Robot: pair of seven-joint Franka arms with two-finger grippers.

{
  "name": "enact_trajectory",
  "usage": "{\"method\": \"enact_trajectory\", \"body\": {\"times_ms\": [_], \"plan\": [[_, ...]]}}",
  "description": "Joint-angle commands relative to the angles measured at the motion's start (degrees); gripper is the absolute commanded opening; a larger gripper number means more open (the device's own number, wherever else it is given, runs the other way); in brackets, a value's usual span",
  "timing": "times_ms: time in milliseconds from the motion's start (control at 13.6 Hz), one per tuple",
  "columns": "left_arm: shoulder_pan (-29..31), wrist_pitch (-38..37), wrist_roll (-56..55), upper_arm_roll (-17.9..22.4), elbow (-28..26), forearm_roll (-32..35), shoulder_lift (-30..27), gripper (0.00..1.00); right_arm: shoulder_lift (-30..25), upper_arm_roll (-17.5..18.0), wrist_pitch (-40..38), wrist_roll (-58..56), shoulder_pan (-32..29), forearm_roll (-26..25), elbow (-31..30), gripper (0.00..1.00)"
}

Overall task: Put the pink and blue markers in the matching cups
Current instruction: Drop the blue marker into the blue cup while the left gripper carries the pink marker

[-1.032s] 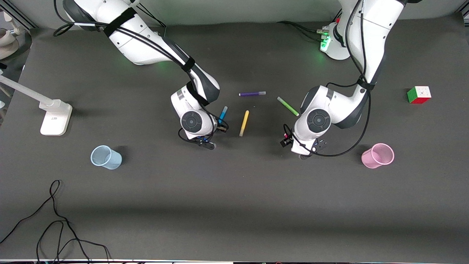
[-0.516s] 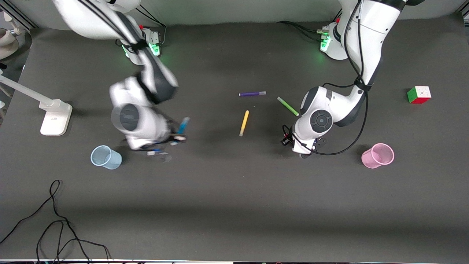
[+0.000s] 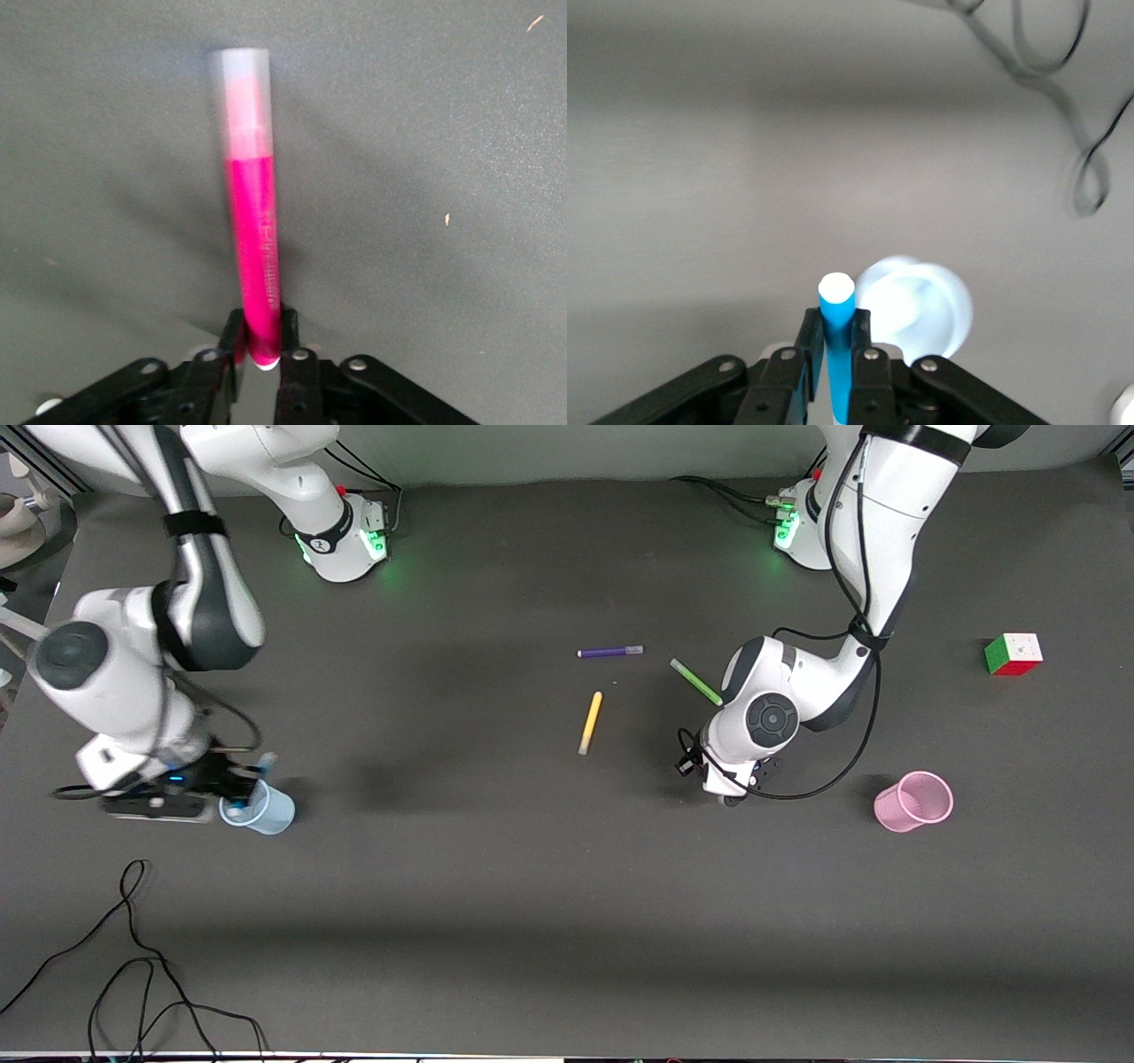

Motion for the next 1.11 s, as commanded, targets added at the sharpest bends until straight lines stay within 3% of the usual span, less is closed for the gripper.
{"method": "enact_trajectory", "body": {"times_ms": [0, 221, 516, 737, 811, 884, 1032], "plan": [[-0.2, -0.3, -0.7, 0.1, -0.3, -0.5, -0.9, 0.00, -1.1, -3.2, 10.6, -7.2, 0.9, -1.3, -6.3, 0.00], [0.6, -5.9, -0.1, 0.3, 2.1, -0.3, -3.8, 0.00, 3.1, -3.2, 20.1, -7.2, 0.9, -1.3, -7.9, 0.00], [10.2, -38.4, 9.7, 0.3, 21.0, -0.6, -4.9, 0.00, 5.9, -3.2, 24.7, -7.2, 0.9, -1.3, -7.6, 0.00], [20.2, -54.6, 21.2, 0.4, 32.9, -3.5, -3.8, 0.00, 6.8, -3.2, 24.9, -6.4, 0.9, -0.6, -7.6, 0.00], [23.6, -58.1, 24.9, 0.3, 35.5, -5.2, -2.5, 0.00, 7.0, -3.1, 25.1, -6.2, 0.9, -0.4, -7.6, 0.83], [27.3, -60.8, 27.5, 0.3, 37.3, -7.5, -1.0, 0.00, 7.0, -3.2, 25.6, -5.9, 0.9, -0.3, -7.6, 1.00], [34.2, -64.3, 29.8, 0.3, 40.4, -14.4, 3.1, 0.00, 7.0, -3.2, 25.4, -5.9, 0.9, -0.3, -7.6, 1.00]]}}
